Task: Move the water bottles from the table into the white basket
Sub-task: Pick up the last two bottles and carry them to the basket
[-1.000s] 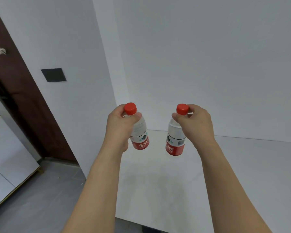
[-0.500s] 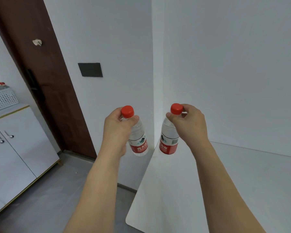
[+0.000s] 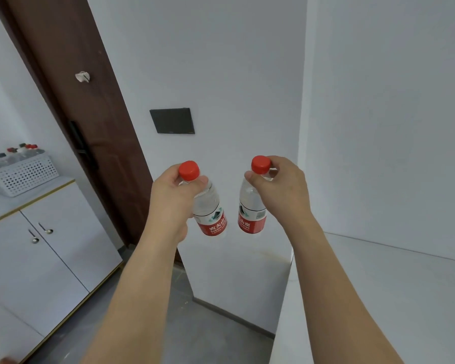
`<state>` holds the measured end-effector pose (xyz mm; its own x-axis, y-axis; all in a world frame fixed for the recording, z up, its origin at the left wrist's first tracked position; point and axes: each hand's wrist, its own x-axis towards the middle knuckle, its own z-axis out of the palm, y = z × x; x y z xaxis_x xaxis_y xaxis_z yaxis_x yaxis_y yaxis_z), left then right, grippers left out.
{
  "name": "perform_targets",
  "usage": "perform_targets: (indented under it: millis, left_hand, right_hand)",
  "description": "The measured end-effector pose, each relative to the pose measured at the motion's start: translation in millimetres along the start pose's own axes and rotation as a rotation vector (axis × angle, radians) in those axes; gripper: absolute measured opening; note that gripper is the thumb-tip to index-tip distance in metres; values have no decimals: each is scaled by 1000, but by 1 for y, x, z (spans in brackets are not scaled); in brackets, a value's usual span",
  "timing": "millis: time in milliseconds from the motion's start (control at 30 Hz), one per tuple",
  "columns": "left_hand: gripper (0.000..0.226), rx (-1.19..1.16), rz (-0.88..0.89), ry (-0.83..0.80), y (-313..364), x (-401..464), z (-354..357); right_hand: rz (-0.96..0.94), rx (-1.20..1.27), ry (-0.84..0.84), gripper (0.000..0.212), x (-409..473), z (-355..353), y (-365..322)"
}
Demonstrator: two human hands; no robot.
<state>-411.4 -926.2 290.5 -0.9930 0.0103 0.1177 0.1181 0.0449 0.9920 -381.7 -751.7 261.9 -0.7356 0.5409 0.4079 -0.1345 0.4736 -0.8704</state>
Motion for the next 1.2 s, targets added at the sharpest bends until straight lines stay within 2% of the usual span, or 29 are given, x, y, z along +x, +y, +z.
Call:
perform_targets:
  millis: [300, 567, 700, 900, 1067, 1200]
  left_hand:
    - [27, -11, -40, 26, -31, 90, -70]
    - [26, -14, -3, 1, -46, 176, -188]
    - [17, 5, 26, 42, -47, 217, -259]
    - [20, -6, 53, 135, -52, 268, -354]
    - [20, -16, 54, 203, -67, 306, -406]
    - [22, -53, 21, 228, -85, 343, -431]
  right_hand:
    - [0, -24, -57, 30, 25, 110, -3]
    - [-16, -69, -87, 33, 30, 253, -43]
    - [-41, -78, -91, 37, 35, 333, -74]
    - [-117, -25, -136, 26, 36, 431, -112]
    - [-159, -16, -195, 21, 40, 493, -133]
    - [-165, -2, -226, 27, 55, 541, -134]
